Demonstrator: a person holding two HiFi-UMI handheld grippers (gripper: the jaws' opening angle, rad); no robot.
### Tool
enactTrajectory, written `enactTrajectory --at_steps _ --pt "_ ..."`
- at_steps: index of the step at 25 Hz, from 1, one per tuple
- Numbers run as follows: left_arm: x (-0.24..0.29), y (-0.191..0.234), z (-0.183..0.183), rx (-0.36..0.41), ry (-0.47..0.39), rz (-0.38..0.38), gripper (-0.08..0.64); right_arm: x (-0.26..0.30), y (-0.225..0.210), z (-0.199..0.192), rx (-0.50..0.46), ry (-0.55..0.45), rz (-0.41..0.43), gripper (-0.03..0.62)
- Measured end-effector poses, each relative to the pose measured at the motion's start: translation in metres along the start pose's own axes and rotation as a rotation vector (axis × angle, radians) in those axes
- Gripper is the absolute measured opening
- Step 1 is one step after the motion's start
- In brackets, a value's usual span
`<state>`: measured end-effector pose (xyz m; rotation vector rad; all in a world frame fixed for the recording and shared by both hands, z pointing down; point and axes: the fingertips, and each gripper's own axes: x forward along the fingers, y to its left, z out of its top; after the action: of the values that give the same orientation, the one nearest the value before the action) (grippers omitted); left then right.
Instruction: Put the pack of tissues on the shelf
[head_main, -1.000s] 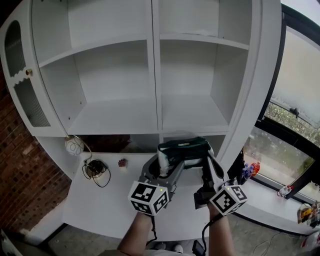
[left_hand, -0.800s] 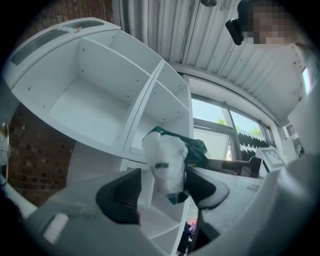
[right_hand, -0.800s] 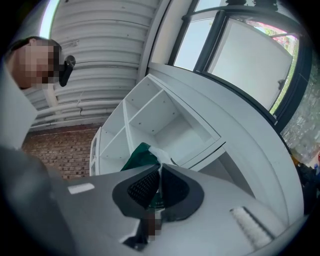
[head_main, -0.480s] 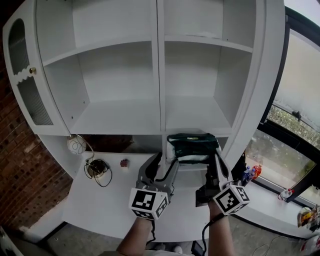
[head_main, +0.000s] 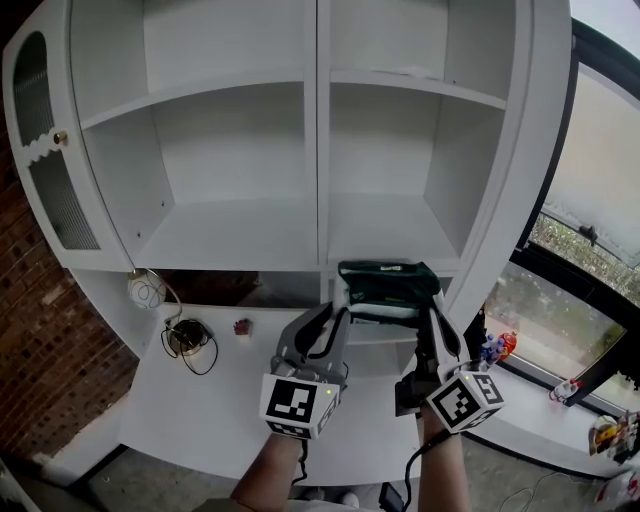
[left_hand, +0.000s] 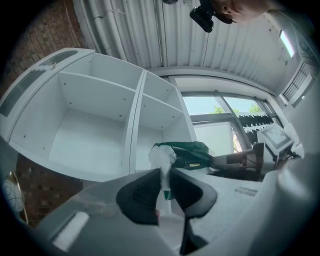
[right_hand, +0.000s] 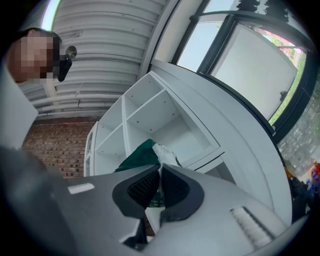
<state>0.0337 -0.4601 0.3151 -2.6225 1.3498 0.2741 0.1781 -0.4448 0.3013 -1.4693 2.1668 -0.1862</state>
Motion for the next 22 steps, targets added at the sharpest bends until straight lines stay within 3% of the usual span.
enactTrajectory --at_steps 22 --pt "0.039 -0.004 0.045 0.069 -0.050 -0.124 0.069 0.011 0.012 0.050 -0.328 0.004 -0.074 0.003"
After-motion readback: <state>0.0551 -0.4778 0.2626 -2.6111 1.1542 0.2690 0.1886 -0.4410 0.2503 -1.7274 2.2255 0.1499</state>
